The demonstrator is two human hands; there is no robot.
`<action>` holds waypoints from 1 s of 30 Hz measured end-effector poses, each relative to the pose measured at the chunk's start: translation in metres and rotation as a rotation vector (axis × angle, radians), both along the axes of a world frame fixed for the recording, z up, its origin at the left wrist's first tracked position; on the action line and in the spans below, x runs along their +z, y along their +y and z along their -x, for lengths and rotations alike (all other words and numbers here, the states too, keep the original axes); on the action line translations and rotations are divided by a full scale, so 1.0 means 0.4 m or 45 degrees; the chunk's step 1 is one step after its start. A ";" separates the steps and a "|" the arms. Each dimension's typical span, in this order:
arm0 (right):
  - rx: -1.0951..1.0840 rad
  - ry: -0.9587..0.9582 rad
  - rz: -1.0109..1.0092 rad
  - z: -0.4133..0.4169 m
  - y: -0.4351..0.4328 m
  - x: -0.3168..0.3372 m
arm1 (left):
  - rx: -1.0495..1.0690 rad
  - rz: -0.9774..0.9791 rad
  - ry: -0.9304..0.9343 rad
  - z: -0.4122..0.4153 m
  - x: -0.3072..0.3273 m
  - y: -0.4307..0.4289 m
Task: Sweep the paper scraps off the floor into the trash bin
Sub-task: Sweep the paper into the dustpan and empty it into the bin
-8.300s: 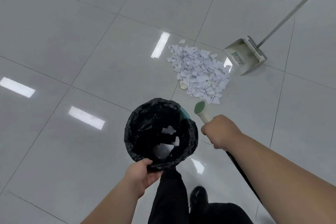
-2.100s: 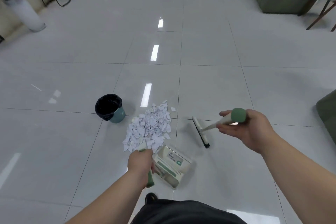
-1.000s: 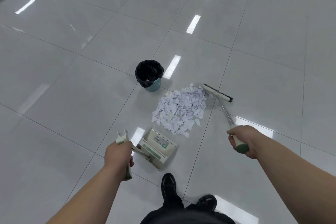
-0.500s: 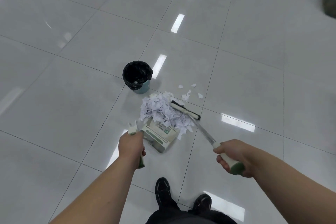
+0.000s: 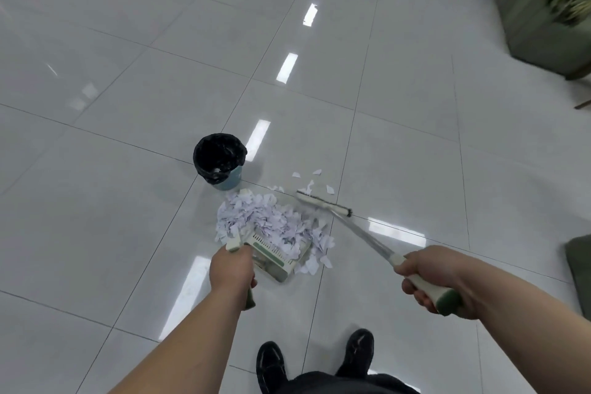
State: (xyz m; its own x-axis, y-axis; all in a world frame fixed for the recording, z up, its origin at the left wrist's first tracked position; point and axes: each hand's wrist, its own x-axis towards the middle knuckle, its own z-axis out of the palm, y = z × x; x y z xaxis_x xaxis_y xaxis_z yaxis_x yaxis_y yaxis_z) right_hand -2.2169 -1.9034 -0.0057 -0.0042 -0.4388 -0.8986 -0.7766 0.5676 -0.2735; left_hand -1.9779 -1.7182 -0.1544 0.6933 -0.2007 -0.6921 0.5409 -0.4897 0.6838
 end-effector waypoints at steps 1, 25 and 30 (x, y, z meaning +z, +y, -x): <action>0.024 0.005 0.028 -0.003 -0.013 -0.003 | 0.005 -0.007 -0.001 0.002 0.000 0.002; 0.496 0.041 -0.197 -0.026 -0.421 0.030 | 0.295 -0.126 0.004 0.121 0.016 -0.211; 0.448 -0.022 -0.141 0.015 -0.527 0.061 | 0.412 -0.112 0.018 0.191 0.051 -0.237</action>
State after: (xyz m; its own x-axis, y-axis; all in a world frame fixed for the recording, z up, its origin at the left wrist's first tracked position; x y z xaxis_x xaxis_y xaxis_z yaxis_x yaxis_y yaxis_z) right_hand -2.2227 -2.1142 0.0189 0.1452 -0.3106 -0.9394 -0.9254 0.2932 -0.2400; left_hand -2.0542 -1.8128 -0.1339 0.7016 0.0893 -0.7070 0.6870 -0.3482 0.6378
